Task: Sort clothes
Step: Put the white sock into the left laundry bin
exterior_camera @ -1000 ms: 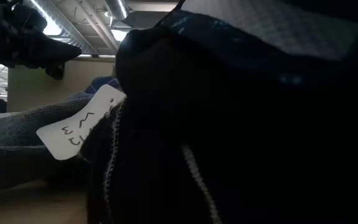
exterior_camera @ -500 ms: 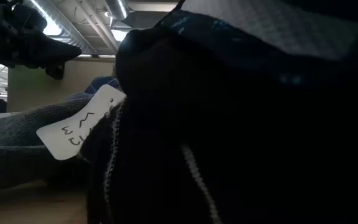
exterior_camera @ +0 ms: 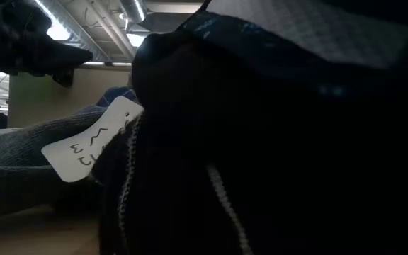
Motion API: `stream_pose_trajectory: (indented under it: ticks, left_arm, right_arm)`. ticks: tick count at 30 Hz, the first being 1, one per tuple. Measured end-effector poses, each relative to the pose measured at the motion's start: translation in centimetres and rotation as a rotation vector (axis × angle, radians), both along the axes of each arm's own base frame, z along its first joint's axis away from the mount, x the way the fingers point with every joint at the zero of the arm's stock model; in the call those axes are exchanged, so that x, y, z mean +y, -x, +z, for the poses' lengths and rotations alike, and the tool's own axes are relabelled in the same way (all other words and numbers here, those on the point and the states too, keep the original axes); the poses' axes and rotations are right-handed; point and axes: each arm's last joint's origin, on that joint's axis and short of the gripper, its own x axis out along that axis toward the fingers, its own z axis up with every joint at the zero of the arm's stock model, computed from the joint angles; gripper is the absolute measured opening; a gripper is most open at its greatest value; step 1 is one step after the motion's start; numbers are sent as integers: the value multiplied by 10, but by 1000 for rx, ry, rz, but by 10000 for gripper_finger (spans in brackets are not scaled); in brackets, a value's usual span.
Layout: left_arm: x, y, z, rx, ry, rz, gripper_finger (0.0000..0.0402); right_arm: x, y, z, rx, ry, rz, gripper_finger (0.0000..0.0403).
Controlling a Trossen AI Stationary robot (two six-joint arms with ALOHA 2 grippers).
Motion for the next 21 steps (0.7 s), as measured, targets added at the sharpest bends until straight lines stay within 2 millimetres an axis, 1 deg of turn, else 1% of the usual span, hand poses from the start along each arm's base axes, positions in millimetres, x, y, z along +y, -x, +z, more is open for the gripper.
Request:
stream_pose_trajectory:
  ticks: [3, 9, 14, 18, 21]
  left_arm:
    - [0, 0, 3, -34, 36, -3, 4]
    - [0, 2, 15, -176, 167, -24, 4]
    - [0, 4, 23, -261, 227, -52, 4]
    - [-4, 4, 23, -232, 313, -195, 4]
    - [-7, 5, 27, -220, 405, -319, 4]
  right_arm:
    - [0, 0, 0, 0, -2, 0, 5]
    - [0, 0, 0, 0, -3, 0, 5]
    - [0, 0, 2, -16, -9, -16, 5]
    - [-1, 0, 3, -29, -48, -18, 5]
    - [-1, 0, 3, -26, -68, -26, 5]
